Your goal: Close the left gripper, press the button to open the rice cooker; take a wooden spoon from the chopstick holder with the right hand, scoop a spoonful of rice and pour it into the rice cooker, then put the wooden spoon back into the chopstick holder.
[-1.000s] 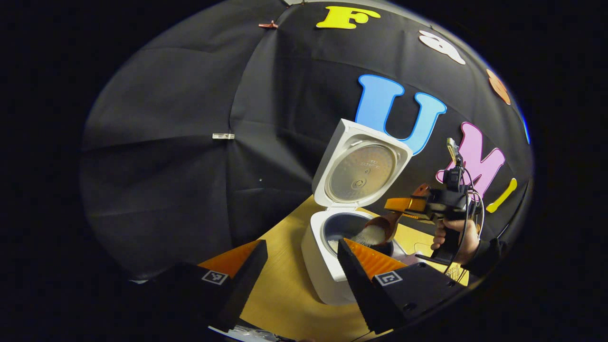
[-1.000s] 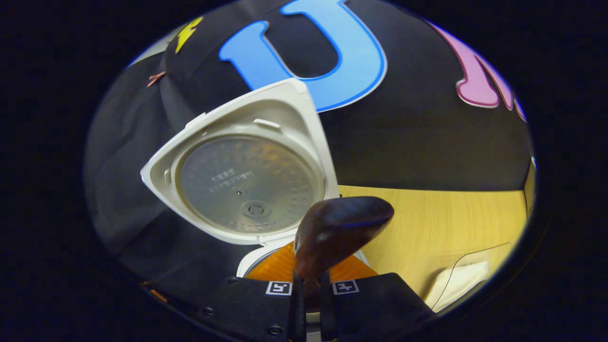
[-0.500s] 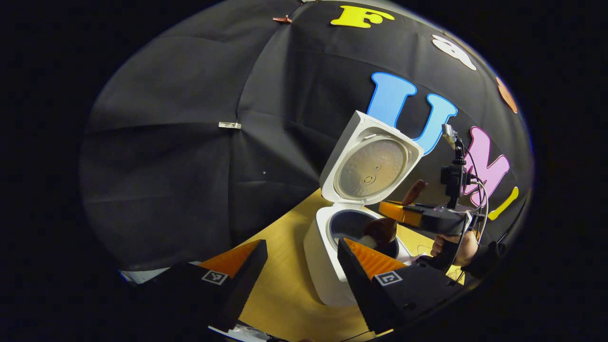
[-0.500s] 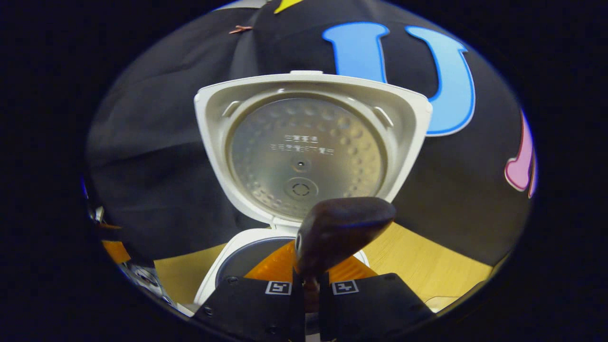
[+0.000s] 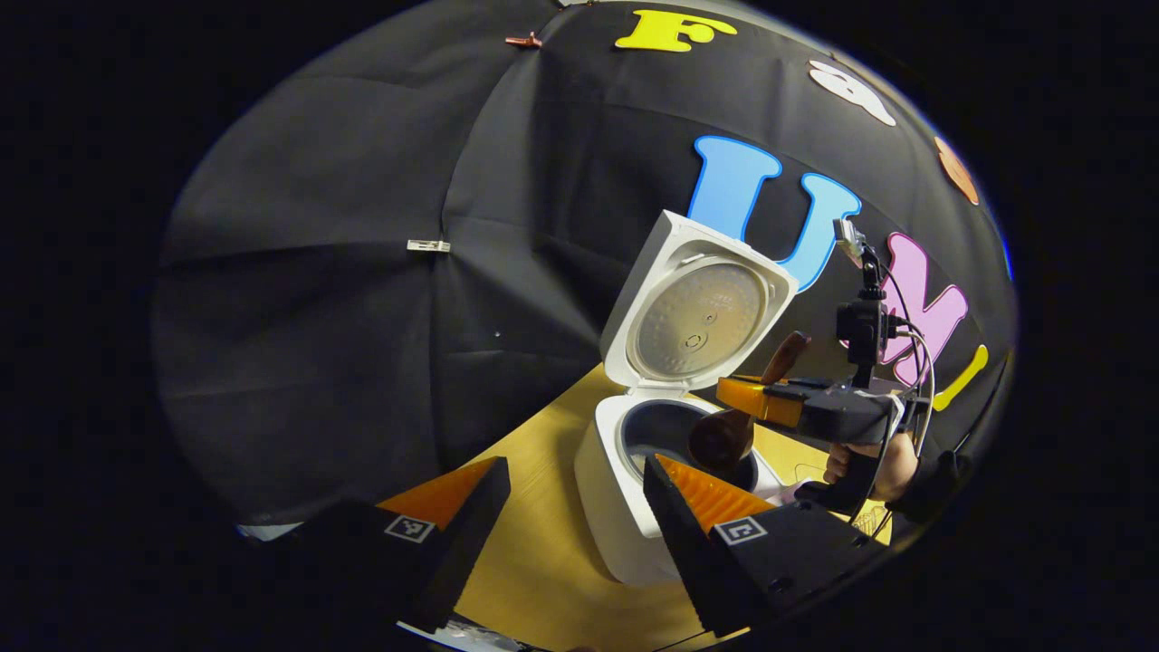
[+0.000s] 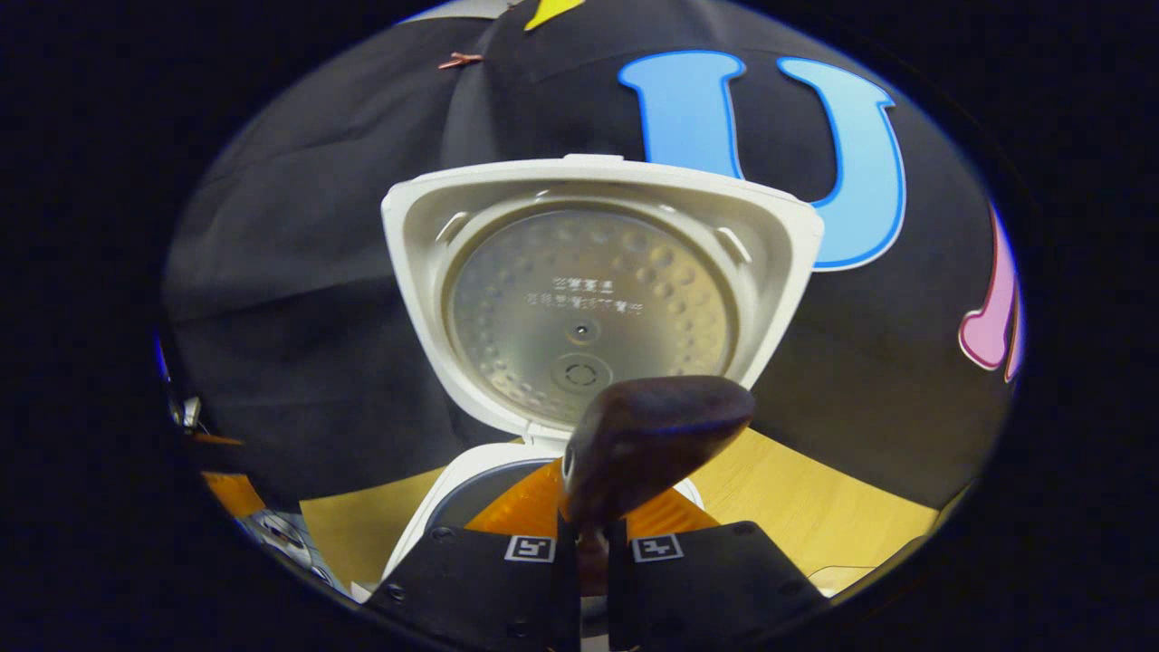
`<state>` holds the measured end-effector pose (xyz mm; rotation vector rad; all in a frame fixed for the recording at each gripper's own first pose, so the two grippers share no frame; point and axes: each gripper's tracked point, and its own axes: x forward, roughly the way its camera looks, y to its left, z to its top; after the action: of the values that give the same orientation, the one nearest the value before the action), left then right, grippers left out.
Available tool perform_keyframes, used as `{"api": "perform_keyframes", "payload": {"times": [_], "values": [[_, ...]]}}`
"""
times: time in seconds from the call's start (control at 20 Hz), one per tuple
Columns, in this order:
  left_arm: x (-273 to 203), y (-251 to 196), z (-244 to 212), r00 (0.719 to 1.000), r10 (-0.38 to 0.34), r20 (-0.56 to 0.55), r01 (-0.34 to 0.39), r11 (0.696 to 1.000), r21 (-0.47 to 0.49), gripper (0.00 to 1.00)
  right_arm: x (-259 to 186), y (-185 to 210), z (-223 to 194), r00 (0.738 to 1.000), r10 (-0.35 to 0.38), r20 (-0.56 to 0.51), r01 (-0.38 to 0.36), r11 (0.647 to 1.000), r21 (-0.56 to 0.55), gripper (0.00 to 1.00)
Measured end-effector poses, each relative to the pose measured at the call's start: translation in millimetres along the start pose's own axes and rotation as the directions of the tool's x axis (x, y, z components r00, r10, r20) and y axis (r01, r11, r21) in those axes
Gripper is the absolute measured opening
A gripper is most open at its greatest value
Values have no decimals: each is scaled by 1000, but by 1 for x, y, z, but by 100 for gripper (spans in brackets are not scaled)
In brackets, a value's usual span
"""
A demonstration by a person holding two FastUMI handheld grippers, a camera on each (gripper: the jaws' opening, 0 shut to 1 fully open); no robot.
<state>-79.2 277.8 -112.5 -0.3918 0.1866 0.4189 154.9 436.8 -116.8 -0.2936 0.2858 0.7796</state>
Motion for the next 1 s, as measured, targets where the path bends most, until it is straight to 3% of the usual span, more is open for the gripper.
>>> {"api": "perform_keyframes", "payload": {"times": [0.25,0.3,0.35,0.6,0.75,0.8,0.85,0.95,1.0], "values": [[0,-17,4,999,-42,4,42,999,22,96,-21,-22,22,999,-42,32,39,997,68,16],[0,-20,5,999,-49,5,48,998,32,92,-27,-26,25,998,-49,38,46,996,70,16],[0,-24,9,998,-58,12,57,998,40,96,-33,-30,27,997,-56,44,53,996,69,16],[6,-48,17,993,-118,21,116,991,67,96,-68,-52,47,991,-102,84,91,989,121,16],[14,-69,25,985,-170,17,168,982,88,96,-91,-71,61,984,-139,109,125,984,125,16],[16,-76,28,982,-186,21,183,978,101,92,-100,-80,66,981,-156,118,141,982,126,16],[19,-82,33,979,-200,27,196,974,115,96,-110,-90,70,976,-175,128,158,978,133,16],[27,-97,37,975,-222,29,216,967,136,92,-130,-112,74,967,-213,138,189,967,169,16],[30,-105,37,972,-233,25,227,963,143,96,-140,-125,75,961,-237,141,209,959,190,16]]}}
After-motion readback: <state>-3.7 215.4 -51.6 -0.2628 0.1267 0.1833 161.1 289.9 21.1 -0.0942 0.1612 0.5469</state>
